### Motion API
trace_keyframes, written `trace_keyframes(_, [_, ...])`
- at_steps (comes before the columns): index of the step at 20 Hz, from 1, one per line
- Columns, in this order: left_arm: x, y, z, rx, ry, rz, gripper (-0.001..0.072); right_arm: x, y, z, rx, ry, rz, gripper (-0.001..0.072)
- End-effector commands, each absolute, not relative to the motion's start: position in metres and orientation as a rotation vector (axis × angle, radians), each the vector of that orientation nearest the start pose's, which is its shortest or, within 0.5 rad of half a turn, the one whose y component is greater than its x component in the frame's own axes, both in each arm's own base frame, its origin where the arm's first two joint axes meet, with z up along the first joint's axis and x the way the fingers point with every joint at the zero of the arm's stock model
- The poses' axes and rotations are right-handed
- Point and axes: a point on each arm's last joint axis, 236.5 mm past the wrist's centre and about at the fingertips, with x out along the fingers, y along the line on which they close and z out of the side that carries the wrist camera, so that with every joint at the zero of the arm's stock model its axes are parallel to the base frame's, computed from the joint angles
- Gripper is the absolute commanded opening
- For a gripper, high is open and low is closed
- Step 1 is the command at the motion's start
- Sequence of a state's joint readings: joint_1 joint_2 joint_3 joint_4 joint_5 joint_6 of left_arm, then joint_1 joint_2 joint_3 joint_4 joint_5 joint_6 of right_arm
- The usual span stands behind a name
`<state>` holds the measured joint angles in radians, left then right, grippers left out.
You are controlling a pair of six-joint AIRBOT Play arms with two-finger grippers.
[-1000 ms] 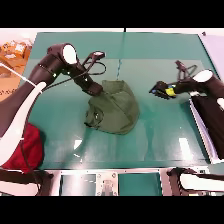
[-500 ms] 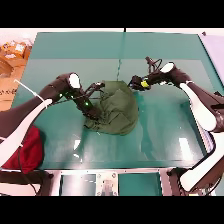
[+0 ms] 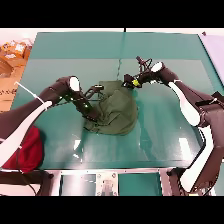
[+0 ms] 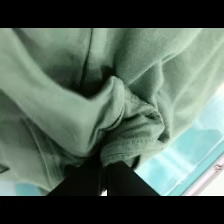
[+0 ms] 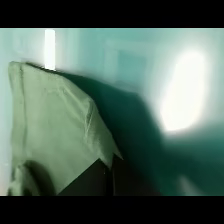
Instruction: Fold the shirts.
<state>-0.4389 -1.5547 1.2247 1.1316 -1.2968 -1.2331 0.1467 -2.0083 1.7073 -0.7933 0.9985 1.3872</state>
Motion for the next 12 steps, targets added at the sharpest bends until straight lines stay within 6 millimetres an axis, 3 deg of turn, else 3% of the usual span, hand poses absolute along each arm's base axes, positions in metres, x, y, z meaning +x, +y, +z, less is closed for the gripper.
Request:
trace_keyframes(1, [0.309,-0.212,-0.035,0.281,1.502,-0.698,0.0023,0.537,0.197,-0.041,0.551,1.201,0.528,0.0015])
trace_keyframes(4, [0.329,-0.176,0.030,0.350,1.343,-0.530,0.0024,0.546,0.135,0.048,0.550,1.041,0.483,0.0014])
trace_keyframes(6, [0.337,-0.157,0.087,0.339,1.203,-0.429,0.0024,0.534,0.095,0.118,0.540,0.927,0.456,0.0015])
trace_keyframes(9, [0.340,-0.140,0.193,0.252,0.934,-0.338,0.0024,0.490,0.046,0.225,0.490,0.746,0.412,0.0015])
trace_keyframes(12, [0.324,-0.117,0.299,0.192,0.676,-0.291,0.0023,0.429,0.018,0.313,0.417,0.572,0.354,0.0015])
